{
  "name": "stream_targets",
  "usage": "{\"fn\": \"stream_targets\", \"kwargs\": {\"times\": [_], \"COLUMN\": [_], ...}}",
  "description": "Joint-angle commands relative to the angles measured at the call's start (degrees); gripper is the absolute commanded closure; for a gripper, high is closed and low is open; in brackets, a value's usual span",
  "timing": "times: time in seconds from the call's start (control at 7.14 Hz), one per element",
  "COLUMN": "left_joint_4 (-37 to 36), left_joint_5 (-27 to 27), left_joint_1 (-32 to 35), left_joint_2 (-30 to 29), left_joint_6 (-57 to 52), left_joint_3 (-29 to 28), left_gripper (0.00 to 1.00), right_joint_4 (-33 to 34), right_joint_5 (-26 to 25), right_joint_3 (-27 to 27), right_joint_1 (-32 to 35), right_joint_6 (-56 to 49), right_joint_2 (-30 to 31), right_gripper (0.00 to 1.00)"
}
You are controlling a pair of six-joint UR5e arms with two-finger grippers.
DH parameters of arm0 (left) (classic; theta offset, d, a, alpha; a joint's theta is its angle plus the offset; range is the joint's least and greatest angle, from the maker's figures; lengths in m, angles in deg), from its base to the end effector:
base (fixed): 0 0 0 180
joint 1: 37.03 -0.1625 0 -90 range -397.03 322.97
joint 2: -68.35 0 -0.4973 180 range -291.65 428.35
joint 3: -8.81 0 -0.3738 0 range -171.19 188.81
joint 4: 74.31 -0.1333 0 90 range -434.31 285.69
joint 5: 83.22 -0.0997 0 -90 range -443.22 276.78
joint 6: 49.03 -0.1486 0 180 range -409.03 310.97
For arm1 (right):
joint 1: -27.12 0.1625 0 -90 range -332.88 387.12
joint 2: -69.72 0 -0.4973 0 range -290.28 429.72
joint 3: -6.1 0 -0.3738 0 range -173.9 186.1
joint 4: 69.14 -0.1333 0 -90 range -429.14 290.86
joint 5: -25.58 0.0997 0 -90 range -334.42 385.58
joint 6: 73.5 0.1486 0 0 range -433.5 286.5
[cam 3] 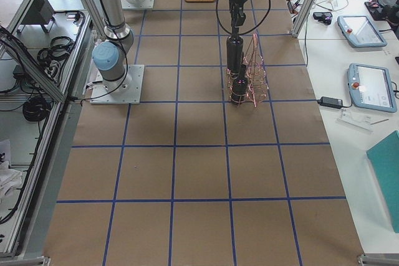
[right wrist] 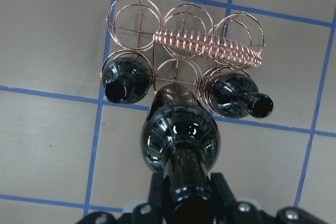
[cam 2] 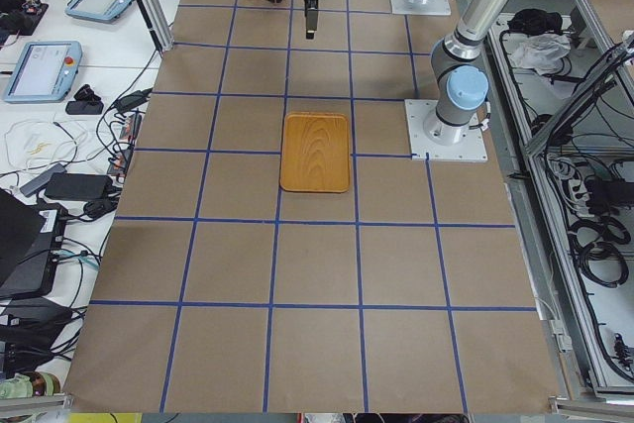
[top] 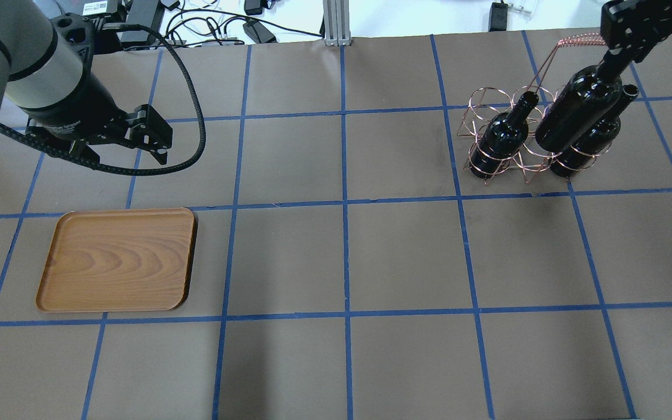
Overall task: Take wine from basket and place on tray
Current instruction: 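Close the right gripper on the bottle neck and lift it from the rack, then carry the bottle with the right gripper toward the tray and lower it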
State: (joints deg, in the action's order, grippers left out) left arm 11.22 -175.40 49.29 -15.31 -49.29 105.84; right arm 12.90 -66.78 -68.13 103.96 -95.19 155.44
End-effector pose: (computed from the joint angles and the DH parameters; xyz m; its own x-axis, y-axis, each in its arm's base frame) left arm -0.0999 -0.4354 0.5107 -0.9973 -0.0621 -0.0383 -0.0595 0.9961 -0.0658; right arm 0.0073 -0.5276 0.5908 -0.9875 -0.1455 0.0609 -0.1482 0.9881 -0.0420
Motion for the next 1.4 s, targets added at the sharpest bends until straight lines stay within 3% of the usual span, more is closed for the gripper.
{"fn": "stream_targets", "kwargs": {"times": [0.0, 0.28, 0.56, 0.7, 1.12, 1.26], "left_joint_4": [0.08, 0.08, 0.08, 0.08, -0.97, -0.80], "left_joint_5": [-0.02, -0.90, -0.90, -0.90, -0.64, -0.64], "left_joint_1": [-0.02, 0.07, 0.07, -0.28, -3.25, -6.05], "left_joint_2": [0.00, 0.43, 0.52, 0.87, 0.70, 0.79], "left_joint_6": [0.00, -0.35, -0.35, -0.26, 0.00, -0.26], "left_joint_3": [0.01, 0.18, 0.71, 0.80, 0.53, 0.45], "left_gripper": [0.00, 0.00, 0.00, 0.00, 0.00, 0.00], "right_joint_4": [-7.58, -11.27, -10.59, -8.06, 7.74, 13.44], "right_joint_5": [-0.37, 0.16, 0.69, 0.60, 0.60, 0.77], "right_joint_3": [0.75, 0.67, -0.04, -0.04, -3.63, -5.64], "right_joint_1": [3.98, 12.50, 25.04, 30.77, 44.23, 45.66], "right_joint_6": [8.46, 22.49, 41.01, 47.03, 64.88, 66.50], "right_joint_2": [6.11, 7.19, 5.97, 2.39, -6.93, -9.66], "right_gripper": [1.00, 1.00, 1.00, 1.00, 1.00, 1.00]}}
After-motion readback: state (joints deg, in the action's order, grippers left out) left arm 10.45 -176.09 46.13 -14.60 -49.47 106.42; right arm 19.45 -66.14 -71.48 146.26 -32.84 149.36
